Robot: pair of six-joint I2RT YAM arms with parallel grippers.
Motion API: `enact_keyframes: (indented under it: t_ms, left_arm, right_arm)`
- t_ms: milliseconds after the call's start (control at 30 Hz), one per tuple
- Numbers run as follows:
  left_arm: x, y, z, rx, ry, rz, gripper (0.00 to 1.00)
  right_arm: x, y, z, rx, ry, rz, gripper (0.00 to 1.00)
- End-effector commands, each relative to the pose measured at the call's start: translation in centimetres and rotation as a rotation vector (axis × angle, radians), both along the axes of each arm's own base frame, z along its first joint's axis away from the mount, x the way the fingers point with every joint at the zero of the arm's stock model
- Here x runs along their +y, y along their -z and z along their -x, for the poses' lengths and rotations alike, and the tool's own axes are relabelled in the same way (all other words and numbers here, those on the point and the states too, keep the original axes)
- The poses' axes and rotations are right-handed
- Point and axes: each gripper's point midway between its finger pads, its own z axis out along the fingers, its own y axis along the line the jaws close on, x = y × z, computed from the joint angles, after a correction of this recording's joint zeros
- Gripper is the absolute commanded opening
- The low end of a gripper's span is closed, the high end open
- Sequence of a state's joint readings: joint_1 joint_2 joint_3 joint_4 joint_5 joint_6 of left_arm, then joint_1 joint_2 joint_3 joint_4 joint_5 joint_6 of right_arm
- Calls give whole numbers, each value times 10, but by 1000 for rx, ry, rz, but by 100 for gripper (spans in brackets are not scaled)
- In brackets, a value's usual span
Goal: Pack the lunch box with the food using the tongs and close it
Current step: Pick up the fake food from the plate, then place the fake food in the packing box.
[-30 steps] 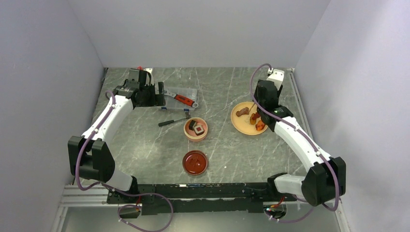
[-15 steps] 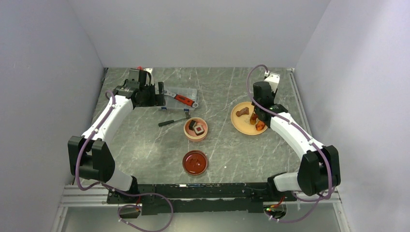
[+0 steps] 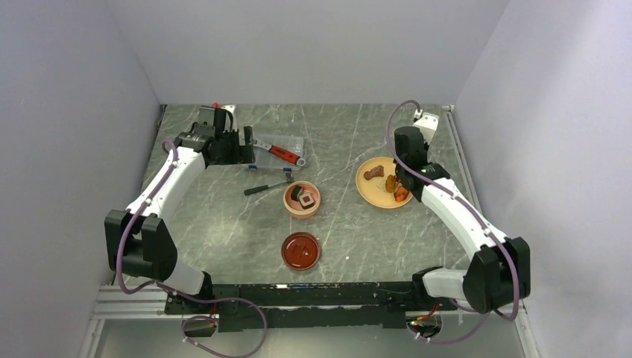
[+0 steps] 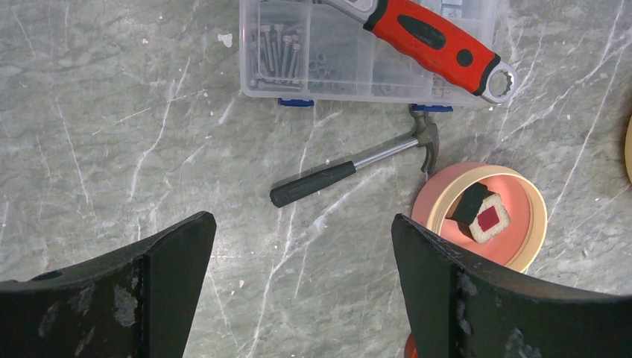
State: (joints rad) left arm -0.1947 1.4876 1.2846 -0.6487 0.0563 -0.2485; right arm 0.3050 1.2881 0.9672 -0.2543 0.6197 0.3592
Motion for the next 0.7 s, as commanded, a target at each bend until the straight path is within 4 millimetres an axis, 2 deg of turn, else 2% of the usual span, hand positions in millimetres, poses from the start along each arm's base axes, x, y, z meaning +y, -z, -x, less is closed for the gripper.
enact_keyframes:
  t_ms: [0,67,200,500,600,667]
  left_arm:
    - [-2,-16,-5,-53,13,20,94]
    - [-3,-16,-5,-52,16,24,94]
    - [-4,-15,-4,-50,17,27,94]
    - [-3,-15,-4,-48,16,24,94]
    - [-3,-15,-4,-50,17,24,94]
    - [-3,-14,-4,-48,18,24,93]
  right_arm:
    - [5,-38,10,-102,-23,-14,19]
    - [14,-46,15,-119,-63,-20,18]
    - [52,-64,24,-161,-219,-29,17]
    - [192,-99,66,-236,-735,-84,16]
    - [226,-108,80,-257,-879,-113,16]
    - [241,-107,83,-249,-935,-116,16]
